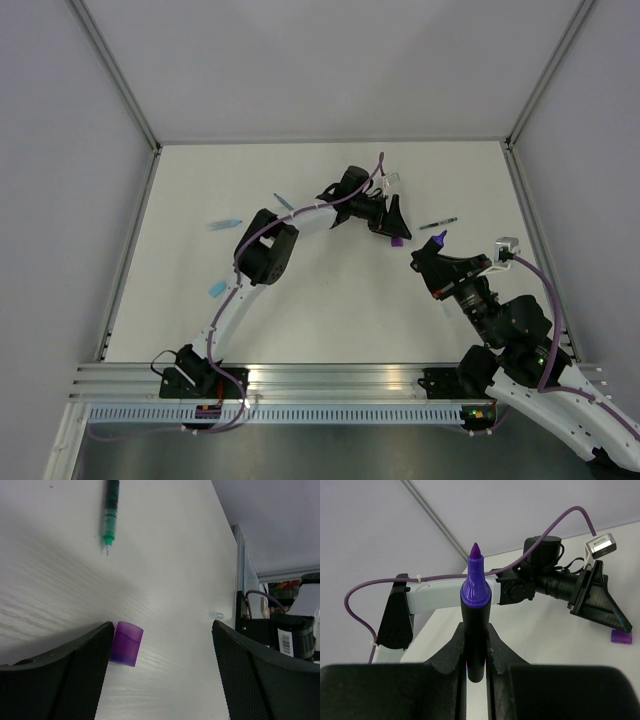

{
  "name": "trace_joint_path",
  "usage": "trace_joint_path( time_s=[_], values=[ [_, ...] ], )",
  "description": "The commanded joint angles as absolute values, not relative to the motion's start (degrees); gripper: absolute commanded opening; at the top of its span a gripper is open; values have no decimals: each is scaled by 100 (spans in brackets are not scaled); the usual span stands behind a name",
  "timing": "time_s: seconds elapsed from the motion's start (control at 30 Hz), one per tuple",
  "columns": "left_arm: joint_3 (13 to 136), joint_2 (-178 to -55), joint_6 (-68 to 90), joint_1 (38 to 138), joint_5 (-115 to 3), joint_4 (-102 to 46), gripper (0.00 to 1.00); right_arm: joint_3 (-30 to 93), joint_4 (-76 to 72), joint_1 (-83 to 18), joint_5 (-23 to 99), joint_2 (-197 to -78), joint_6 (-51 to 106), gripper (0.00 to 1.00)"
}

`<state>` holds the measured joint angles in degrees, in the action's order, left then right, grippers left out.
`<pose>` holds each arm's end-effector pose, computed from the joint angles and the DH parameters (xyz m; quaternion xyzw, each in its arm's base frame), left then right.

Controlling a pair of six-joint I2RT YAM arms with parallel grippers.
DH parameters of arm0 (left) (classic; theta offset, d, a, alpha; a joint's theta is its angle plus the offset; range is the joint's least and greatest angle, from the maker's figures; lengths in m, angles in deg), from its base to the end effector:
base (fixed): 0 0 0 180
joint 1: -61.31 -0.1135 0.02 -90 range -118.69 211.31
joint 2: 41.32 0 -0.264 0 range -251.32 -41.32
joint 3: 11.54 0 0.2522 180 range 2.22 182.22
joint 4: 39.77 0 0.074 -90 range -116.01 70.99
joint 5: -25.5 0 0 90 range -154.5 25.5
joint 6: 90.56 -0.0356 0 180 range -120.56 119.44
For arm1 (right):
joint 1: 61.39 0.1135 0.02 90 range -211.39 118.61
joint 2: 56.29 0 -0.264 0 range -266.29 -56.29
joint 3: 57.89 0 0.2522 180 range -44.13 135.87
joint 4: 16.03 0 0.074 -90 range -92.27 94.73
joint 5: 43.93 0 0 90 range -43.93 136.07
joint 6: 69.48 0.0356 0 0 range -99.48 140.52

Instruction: Insert the pens into the pen caps

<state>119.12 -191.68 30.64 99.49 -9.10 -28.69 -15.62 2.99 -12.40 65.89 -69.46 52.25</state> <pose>0.4282 -0.3740 0.1108 0.2761 0.7544 -0.5813 0.1297 0.0676 0.0593 0.3151 0.0355 0.6453 0.4047 0.6469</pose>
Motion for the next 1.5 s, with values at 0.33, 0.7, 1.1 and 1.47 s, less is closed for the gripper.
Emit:
trace_joint_path(
  time_s=[0.33,0.7,1.1,1.47],
  values=[
    [10972,-18582,2212,10350,149,-2987,84,-1566,301,-1235,6699,-6895,5286,0],
    [9866,-17896,1527,10464,388,-3022,87,-1574,283,-1235,6708,-6895,5304,0],
    [9301,-16429,3151,10332,-2648,-3129,99,-1531,379,-1226,7024,-6965,5286,0],
    [9836,-15575,3914,10359,-6747,-267,100,-1478,564,-1226,7437,-6746,5234,0]
  ],
)
